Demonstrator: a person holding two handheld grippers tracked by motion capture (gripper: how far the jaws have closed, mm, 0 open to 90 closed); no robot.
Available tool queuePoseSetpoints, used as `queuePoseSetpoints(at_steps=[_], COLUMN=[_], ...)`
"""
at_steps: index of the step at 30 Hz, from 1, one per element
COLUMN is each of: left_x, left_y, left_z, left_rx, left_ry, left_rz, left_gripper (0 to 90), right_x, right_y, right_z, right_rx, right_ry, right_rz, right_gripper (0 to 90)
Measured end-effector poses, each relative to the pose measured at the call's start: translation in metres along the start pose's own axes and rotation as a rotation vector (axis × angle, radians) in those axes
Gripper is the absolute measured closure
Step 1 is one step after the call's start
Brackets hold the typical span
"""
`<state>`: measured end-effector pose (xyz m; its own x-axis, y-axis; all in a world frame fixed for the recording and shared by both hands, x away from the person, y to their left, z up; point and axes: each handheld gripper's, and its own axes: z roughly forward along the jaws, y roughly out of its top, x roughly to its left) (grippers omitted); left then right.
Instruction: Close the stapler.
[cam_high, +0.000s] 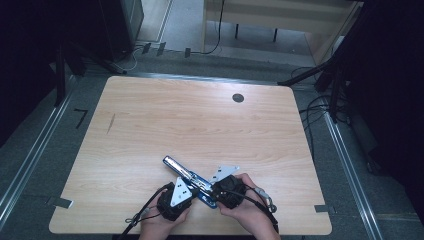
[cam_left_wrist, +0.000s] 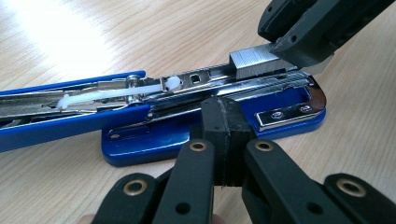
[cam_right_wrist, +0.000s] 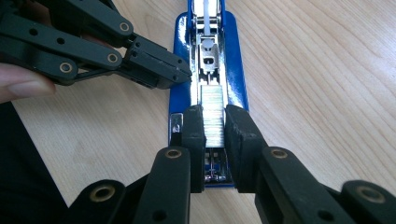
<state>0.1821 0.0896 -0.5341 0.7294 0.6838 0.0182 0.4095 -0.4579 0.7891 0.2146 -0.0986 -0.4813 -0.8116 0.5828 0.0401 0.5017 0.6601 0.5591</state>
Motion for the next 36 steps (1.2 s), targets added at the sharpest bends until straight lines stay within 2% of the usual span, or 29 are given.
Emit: queuePoseSetpoints(at_steps=[6, 14, 31, 36], left_x=[0.0000, 0.0000, -0.0001, -0.0001], left_y=[0.0000, 0.0000, 0.0000, 0.0000], left_z=[0.0000, 0.0000, 0.0000, 0.0000], left_rx=[0.000, 0.000, 0.000, 0.000], left_ry=[0.000, 0.000, 0.000, 0.000], left_rz=[0.000, 0.000, -0.001, 0.000], left_gripper=[90.0, 90.0, 90.0, 90.0], right_x=[0.0010, 0.0020, 0.0024, 0.0024], right_y=[0.0003, 0.0007, 0.0003, -0.0002], right_z=[0.0001, 0.0006, 0.0031, 0.0041], right_rx=[0.004, 0.007, 0.005, 0.006], right_ry=[-0.006, -0.006, -0.011, 0.003], right_rz=[0.001, -0.022, -0.021, -0.025], right_gripper=[79.9, 79.9, 79.8, 72.4])
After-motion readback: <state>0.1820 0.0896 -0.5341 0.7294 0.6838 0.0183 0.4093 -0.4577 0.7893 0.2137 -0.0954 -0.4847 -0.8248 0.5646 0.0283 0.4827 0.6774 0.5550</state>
